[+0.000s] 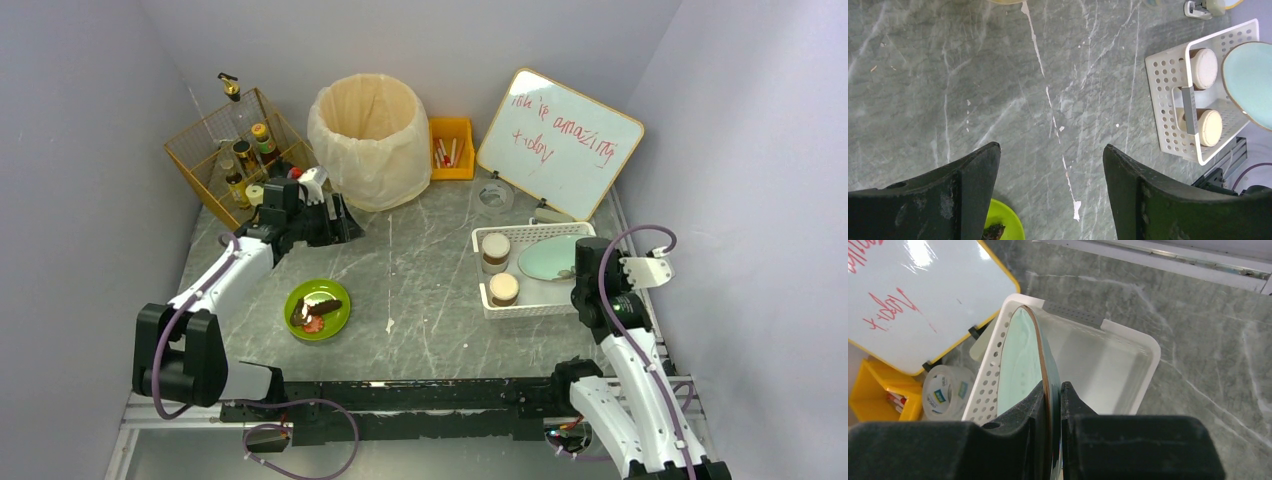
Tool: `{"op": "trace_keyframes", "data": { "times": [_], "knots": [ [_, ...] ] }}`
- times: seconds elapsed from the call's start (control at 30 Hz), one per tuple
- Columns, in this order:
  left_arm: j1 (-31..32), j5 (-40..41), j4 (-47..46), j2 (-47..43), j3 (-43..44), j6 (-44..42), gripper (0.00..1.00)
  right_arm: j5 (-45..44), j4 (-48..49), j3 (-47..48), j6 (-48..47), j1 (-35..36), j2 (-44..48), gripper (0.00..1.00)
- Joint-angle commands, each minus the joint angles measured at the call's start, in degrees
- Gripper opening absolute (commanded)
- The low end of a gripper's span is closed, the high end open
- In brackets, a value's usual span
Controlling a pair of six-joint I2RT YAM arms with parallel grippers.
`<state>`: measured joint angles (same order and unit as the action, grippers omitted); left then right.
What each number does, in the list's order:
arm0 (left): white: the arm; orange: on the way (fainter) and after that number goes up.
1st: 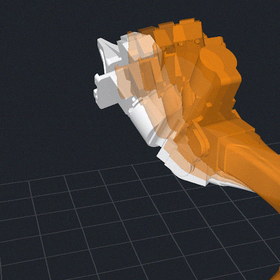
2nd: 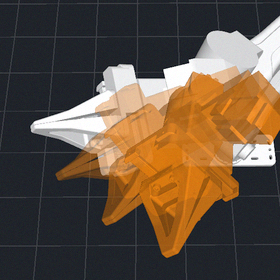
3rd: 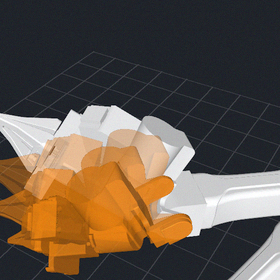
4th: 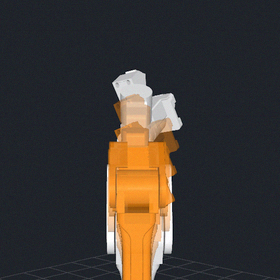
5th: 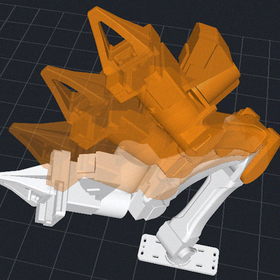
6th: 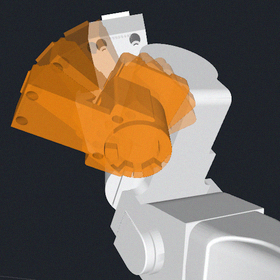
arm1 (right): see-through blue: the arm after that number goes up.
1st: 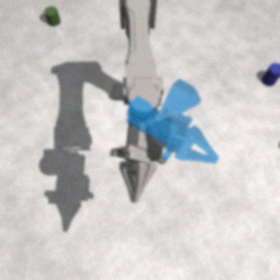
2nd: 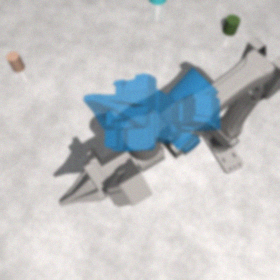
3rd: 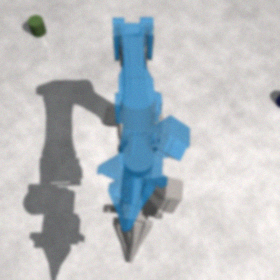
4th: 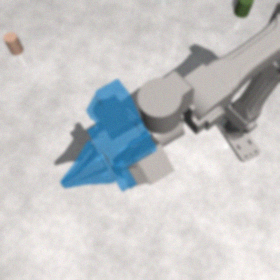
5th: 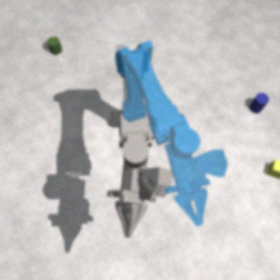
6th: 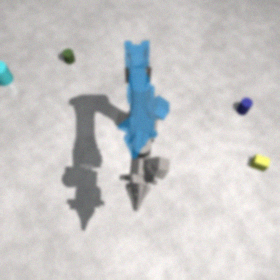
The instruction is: Clear the kitchen counter
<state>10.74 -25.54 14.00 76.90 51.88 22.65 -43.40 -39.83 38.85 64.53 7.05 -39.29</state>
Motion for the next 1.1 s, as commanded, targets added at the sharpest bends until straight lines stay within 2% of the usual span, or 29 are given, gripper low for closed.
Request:
{"op": "trace_keyframes", "data": {
  "times": [0.0, 0.27, 0.8, 1.07],
  "knots": [
    [0.2, -2.3, -3.3, 1.1, 1.3, 1.6, 0.79, -3.6, 7.9, -1.7, 3.2, -0.1, 2.3, 0.0],
    [1.0, -2.5, -4.4, 1.4, 1.4, 2.3, 0.78, -1.4, 16.6, -9.7, 3.3, -0.2, 2.3, 0.0],
    [1.6, -1.1, -3.9, 1.8, 1.2, 2.0, 0.79, -1.5, 25.6, -14.8, 2.3, -0.3, -1.9, 0.0],
    [1.6, 0.1, -4.1, 1.6, 0.5, 3.0, 0.8, -0.2, 25.7, -15.5, 2.3, -0.9, -4.9, 0.26]
  ]
}}
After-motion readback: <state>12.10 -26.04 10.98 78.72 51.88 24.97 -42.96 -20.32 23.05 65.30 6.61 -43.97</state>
